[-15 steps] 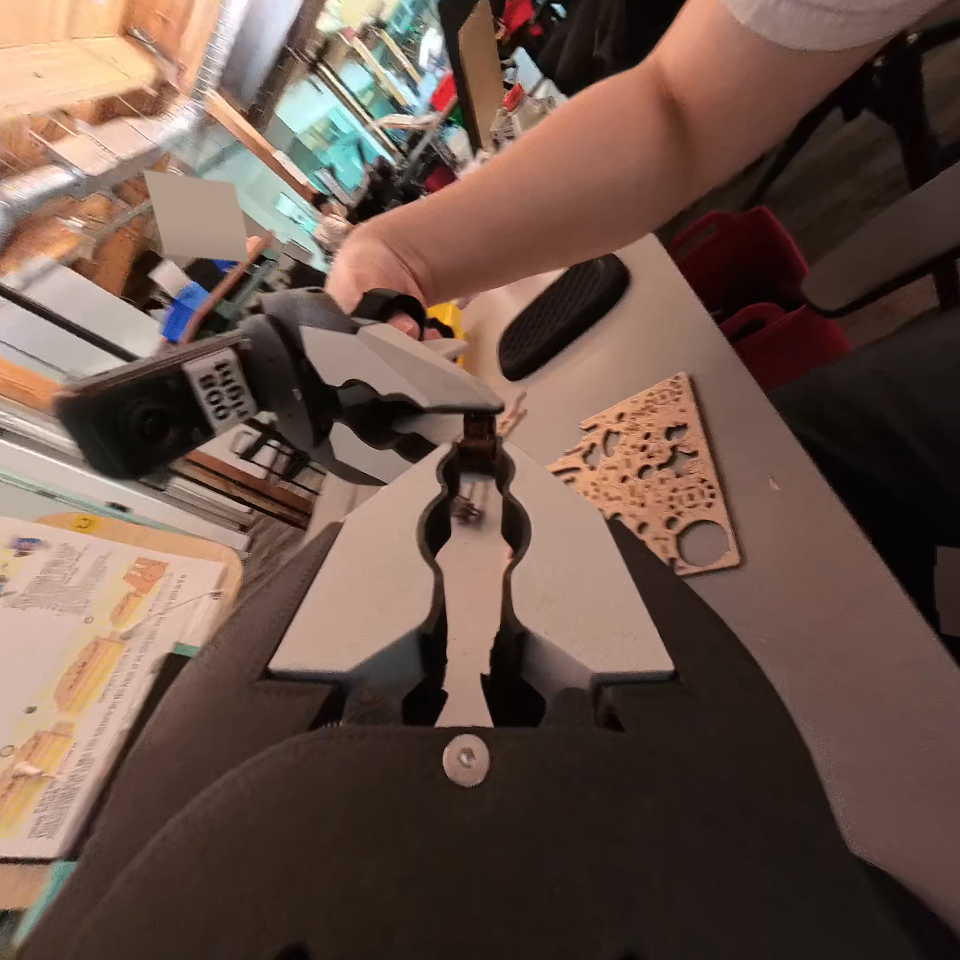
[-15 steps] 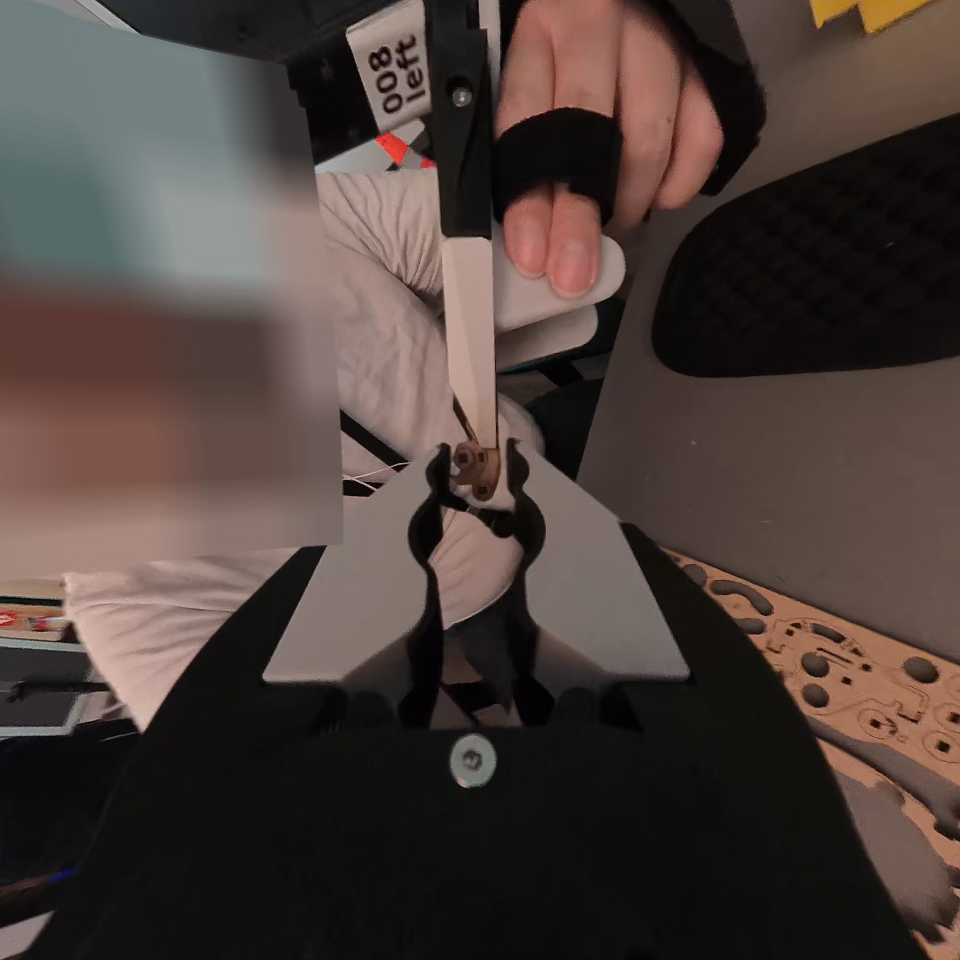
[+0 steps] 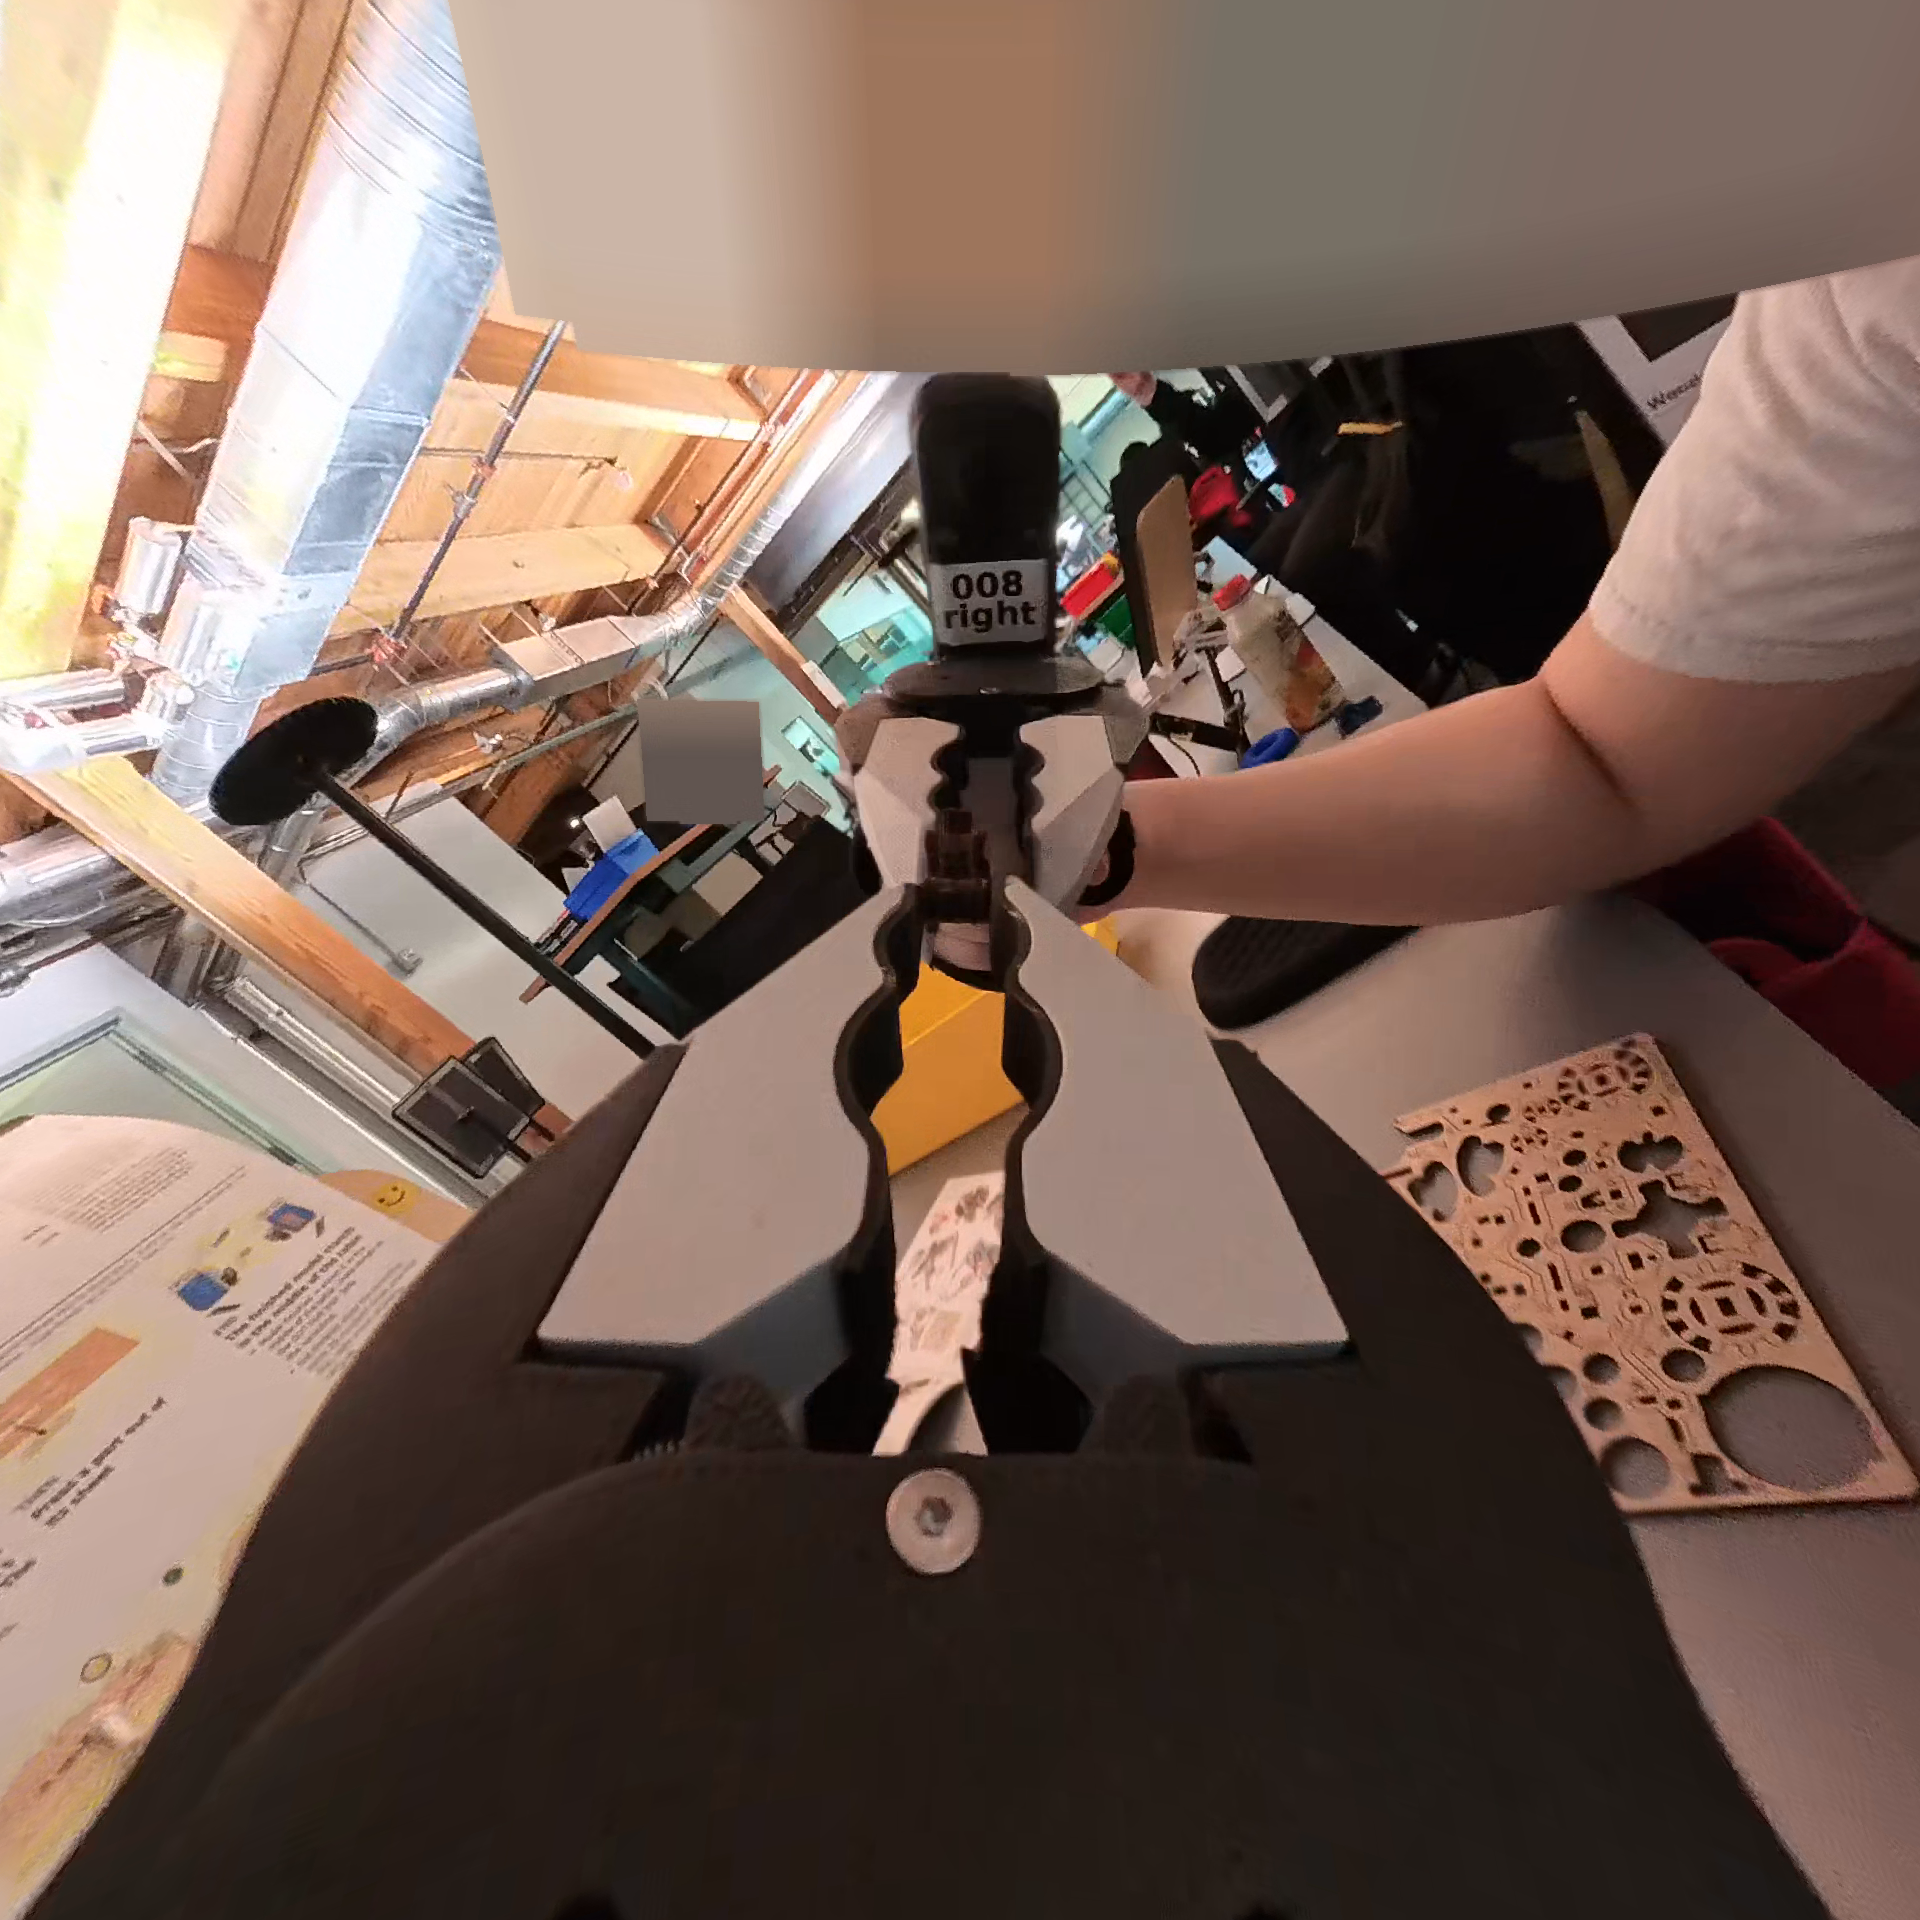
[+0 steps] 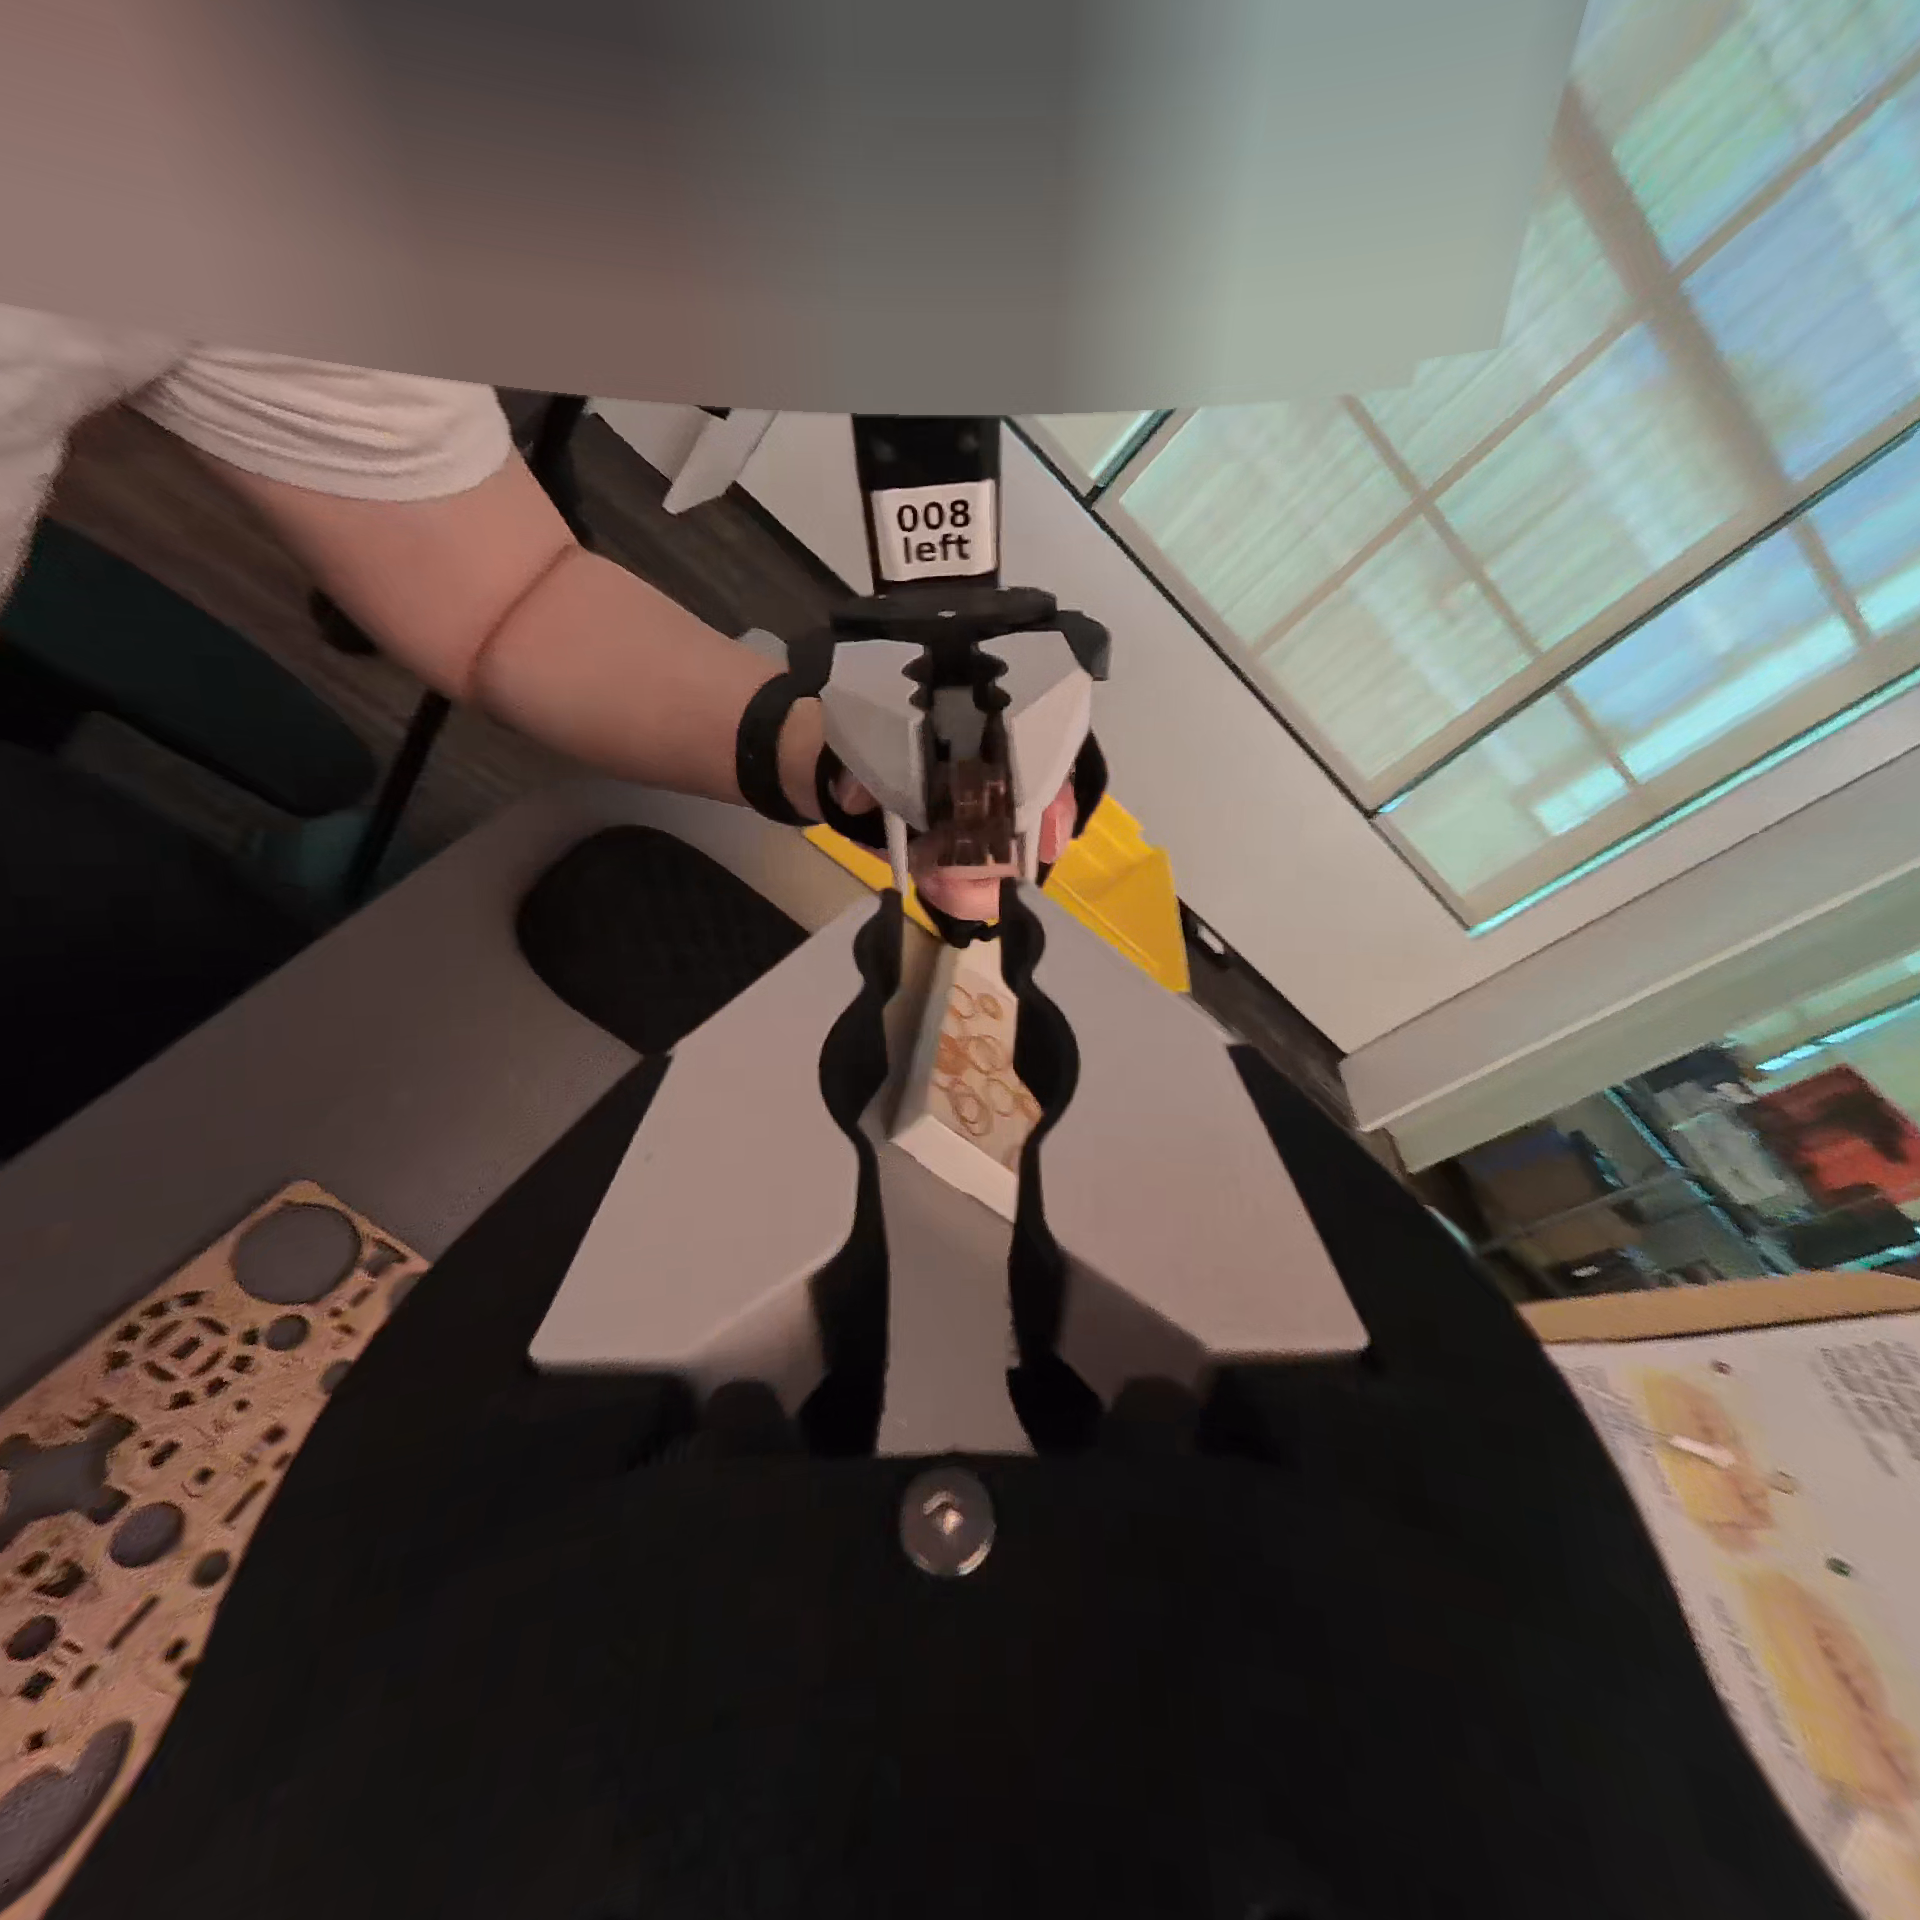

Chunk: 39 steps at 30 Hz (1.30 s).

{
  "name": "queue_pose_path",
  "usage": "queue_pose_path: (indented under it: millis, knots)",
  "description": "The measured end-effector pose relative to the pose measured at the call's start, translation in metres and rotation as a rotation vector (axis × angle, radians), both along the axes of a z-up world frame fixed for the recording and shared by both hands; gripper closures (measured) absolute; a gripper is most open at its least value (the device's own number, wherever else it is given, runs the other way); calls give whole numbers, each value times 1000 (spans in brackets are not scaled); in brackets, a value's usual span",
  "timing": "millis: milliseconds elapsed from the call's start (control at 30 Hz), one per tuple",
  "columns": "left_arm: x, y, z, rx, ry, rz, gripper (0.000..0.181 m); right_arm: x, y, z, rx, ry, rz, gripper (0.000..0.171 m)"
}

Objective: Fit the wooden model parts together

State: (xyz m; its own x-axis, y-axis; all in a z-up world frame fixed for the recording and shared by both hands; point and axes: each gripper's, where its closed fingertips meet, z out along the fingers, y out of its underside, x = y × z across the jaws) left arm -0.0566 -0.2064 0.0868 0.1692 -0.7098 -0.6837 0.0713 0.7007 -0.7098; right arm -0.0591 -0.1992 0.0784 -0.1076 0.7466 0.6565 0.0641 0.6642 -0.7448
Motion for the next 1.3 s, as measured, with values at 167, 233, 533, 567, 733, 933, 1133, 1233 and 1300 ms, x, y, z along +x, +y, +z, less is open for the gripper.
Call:
queue_pose_path:
  millis: [167,233,533,567,733,933,1133,1233,1300]
  knots:
    - [12,5,11,-16,-44,-69,171,13,-2,23,3,74,45,154]
    - [19,8,10,6,-29,-64,171,13,0,20,16,52,32,154]
    - [30,12,11,26,1,-107,171,23,7,19,77,49,-11,159]
    - [30,13,10,49,7,-101,171,23,7,19,88,42,-21,159]
    - [25,9,13,110,18,-122,171,17,3,22,161,85,-42,160]
    - [13,7,16,146,32,-111,171,6,2,25,195,161,-74,160]
    - [12,9,18,158,38,-87,171,5,3,28,162,164,-63,159]
    - [14,10,18,162,36,-74,172,7,5,28,213,155,-96,158]
    - [15,9,18,152,33,-84,172,8,4,28,236,139,-111,158]
